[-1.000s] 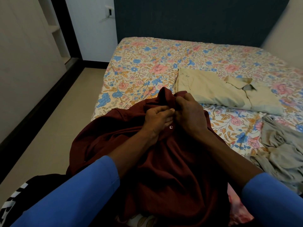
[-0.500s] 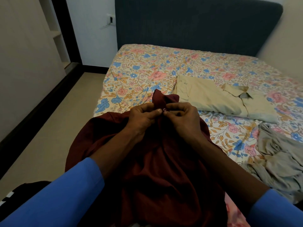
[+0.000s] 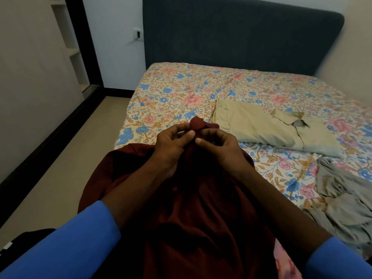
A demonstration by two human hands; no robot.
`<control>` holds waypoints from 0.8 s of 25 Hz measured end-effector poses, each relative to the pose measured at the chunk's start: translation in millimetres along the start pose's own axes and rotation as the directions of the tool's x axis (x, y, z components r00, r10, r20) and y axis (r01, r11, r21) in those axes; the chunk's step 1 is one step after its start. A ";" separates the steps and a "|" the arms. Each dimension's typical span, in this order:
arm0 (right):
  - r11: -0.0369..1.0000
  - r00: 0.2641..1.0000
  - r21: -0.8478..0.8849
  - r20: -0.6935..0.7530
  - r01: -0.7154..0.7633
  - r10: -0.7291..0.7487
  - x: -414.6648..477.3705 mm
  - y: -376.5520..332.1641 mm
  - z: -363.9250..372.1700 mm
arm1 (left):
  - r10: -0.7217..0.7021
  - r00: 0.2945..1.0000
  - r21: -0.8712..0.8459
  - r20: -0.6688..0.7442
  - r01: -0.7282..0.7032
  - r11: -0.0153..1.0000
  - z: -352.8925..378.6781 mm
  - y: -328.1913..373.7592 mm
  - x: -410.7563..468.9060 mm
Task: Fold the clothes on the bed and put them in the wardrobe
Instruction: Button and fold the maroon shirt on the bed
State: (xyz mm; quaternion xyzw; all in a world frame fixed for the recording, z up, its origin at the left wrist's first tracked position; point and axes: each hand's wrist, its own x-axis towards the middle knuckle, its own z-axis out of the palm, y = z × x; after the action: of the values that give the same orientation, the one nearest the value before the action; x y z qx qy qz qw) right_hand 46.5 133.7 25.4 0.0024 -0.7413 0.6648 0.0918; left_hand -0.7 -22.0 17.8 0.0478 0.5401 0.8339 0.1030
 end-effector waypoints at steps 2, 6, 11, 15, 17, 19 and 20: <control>0.961 0.991 -0.247 -0.012 0.123 -0.130 5.4 -7.4 0.5 | -0.076 0.997 -0.092 0.011 0.076 0.993 -0.9 18.2 0.8; 0.936 0.979 -0.294 0.117 0.193 -0.165 8.9 -23.1 2.0 | -0.163 0.982 -0.104 0.094 0.173 0.980 -1.4 63.9 -0.8; 0.963 0.967 -0.229 -0.174 0.142 -0.184 15.7 -28.2 -6.6 | 0.045 0.982 0.079 -0.184 -0.031 0.996 34.1 107.3 46.3; 0.965 0.956 0.187 -0.197 -0.182 0.218 13.6 -17.6 -15.5 | 0.017 0.990 0.693 0.140 -0.110 0.713 29.0 71.8 43.5; 0.897 0.895 0.168 -0.119 -0.409 0.431 4.1 -0.3 -12.3 | -0.198 0.948 0.948 0.248 -0.196 0.250 -1.4 29.3 31.0; 0.859 0.854 0.034 -0.103 -0.510 0.511 -2.3 14.0 -11.2 | -0.263 0.936 0.972 0.233 -0.224 0.065 -30.8 -6.5 18.2; 0.857 0.851 -0.006 -0.121 -0.515 0.511 -3.3 19.4 -10.3 | -0.206 0.951 0.973 0.229 -0.216 0.085 -40.0 -18.6 13.1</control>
State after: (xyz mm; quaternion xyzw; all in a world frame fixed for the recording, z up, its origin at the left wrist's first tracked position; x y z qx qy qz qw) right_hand 48.7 145.7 6.8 -0.2355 -0.7211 0.6499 -0.0461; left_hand -18.8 -47.3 -16.1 0.2359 0.9366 0.2280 0.1234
